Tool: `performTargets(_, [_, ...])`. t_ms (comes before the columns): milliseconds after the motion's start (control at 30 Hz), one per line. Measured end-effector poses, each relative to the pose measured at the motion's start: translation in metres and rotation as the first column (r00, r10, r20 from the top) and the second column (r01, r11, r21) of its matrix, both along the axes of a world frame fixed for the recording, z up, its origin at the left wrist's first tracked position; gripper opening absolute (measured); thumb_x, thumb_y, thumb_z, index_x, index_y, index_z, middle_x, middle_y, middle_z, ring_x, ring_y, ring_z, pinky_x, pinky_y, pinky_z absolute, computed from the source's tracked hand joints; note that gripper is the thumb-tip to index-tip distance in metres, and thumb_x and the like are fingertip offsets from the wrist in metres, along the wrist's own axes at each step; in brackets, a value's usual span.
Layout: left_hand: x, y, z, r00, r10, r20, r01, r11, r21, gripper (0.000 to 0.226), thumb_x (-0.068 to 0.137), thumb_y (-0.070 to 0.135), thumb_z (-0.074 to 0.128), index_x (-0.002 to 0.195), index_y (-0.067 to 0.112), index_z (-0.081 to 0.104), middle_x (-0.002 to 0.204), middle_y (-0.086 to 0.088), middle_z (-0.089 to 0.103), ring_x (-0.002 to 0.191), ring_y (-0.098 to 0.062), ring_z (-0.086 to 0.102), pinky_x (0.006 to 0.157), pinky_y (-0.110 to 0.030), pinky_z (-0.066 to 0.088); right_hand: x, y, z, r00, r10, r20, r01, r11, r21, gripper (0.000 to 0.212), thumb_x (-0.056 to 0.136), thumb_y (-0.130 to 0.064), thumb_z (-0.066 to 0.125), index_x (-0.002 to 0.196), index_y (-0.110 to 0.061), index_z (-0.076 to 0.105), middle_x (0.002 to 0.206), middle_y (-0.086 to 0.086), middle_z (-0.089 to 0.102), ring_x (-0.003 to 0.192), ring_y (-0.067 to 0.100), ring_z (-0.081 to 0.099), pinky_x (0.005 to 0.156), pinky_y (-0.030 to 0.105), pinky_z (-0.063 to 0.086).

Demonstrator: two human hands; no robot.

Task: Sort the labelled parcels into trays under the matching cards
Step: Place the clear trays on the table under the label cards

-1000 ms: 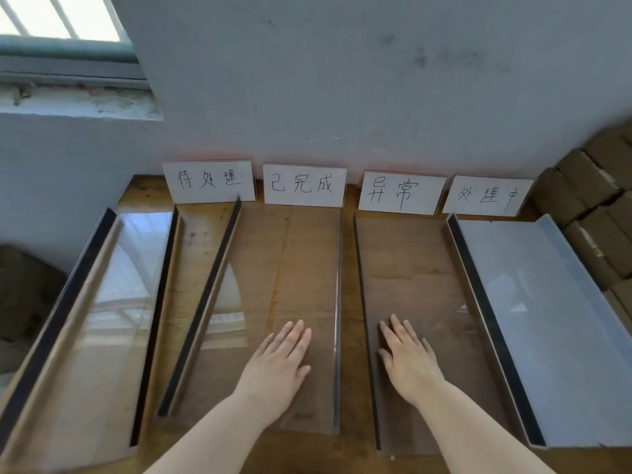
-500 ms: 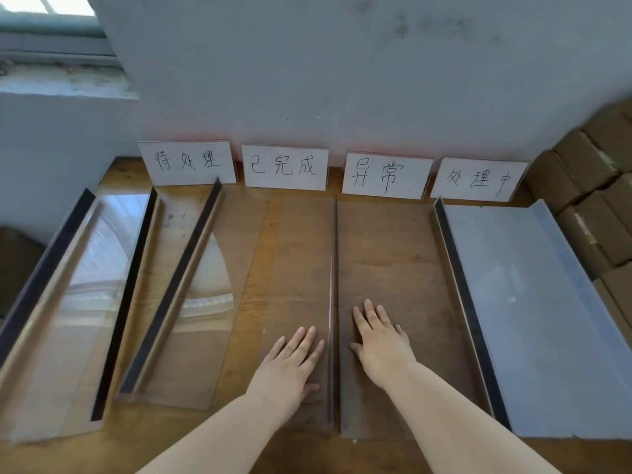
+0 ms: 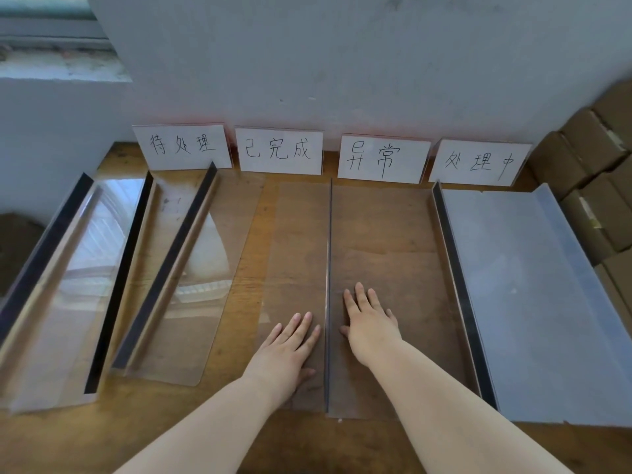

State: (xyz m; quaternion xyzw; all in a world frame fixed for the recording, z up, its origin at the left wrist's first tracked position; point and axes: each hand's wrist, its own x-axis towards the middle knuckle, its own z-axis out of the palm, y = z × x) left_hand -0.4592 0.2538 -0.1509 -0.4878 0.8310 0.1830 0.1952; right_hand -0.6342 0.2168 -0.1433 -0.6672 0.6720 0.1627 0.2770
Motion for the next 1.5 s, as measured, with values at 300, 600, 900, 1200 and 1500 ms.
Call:
performTargets(300, [0.002, 0.005, 0.002, 1.000, -0.025, 0.013, 0.025, 0.999, 0.023, 0.070, 0.100, 0.041, 0.034, 0.148, 0.025, -0.015, 0.142, 0.007, -0.032, 0.128, -0.012, -0.032, 0.116, -0.033, -0.009, 0.002, -0.001, 0.000, 1.000, -0.016, -0.005, 0.016, 1.000, 0.013, 0.066, 0.101, -0.035, 0.036, 0.151, -0.023, -0.006, 0.158, -0.001, -0.019, 0.146, 0.021, -0.013, 0.117, 0.046, 0.009])
performTargets(600, [0.004, 0.008, 0.001, 0.999, -0.044, 0.009, 0.044, 0.999, 0.016, 0.070, 0.100, 0.041, 0.034, 0.148, 0.025, -0.015, 0.143, 0.007, -0.031, 0.138, -0.014, -0.026, 0.115, -0.034, -0.009, 0.005, -0.001, 0.001, 0.999, -0.022, -0.023, 0.023, 1.000, 0.016, 0.067, 0.101, -0.034, 0.036, 0.151, -0.023, -0.007, 0.158, -0.001, -0.019, 0.146, 0.021, -0.013, 0.117, 0.046, 0.009])
performTargets(900, [0.005, 0.015, 0.001, 0.998, -0.057, 0.016, 0.057, 0.998, 0.016, 0.069, 0.101, 0.042, 0.032, 0.147, 0.026, -0.016, 0.143, 0.007, -0.031, 0.130, -0.012, -0.031, 0.115, -0.035, -0.009, 0.005, 0.000, -0.001, 0.999, -0.035, -0.018, 0.035, 0.999, 0.008, 0.066, 0.101, -0.034, 0.036, 0.151, -0.023, -0.006, 0.158, -0.001, -0.019, 0.146, 0.021, -0.013, 0.118, 0.047, 0.008])
performTargets(1200, [0.006, 0.011, 0.000, 0.997, -0.079, -0.012, 0.079, 0.997, 0.013, 0.070, 0.100, 0.042, 0.034, 0.149, 0.025, -0.013, 0.142, 0.008, -0.030, 0.132, -0.013, -0.030, 0.116, -0.034, -0.009, 0.005, 0.001, 0.002, 0.999, -0.036, -0.007, 0.036, 0.999, -0.006, 0.067, 0.101, -0.034, 0.037, 0.151, -0.023, -0.005, 0.159, -0.001, -0.016, 0.146, 0.021, -0.011, 0.117, 0.047, 0.010])
performTargets(1500, [0.007, 0.013, -0.003, 0.998, -0.038, -0.048, 0.038, 0.999, -0.006, 0.071, 0.100, 0.041, 0.036, 0.148, 0.026, -0.014, 0.143, 0.008, -0.030, 0.130, -0.011, -0.030, 0.114, -0.032, -0.011, 0.002, 0.014, 0.001, 1.000, -0.014, -0.014, 0.012, 0.996, -0.091, 0.061, 0.102, -0.038, 0.028, 0.152, -0.023, -0.004, 0.159, 0.000, -0.015, 0.146, 0.020, -0.011, 0.118, 0.044, 0.006])
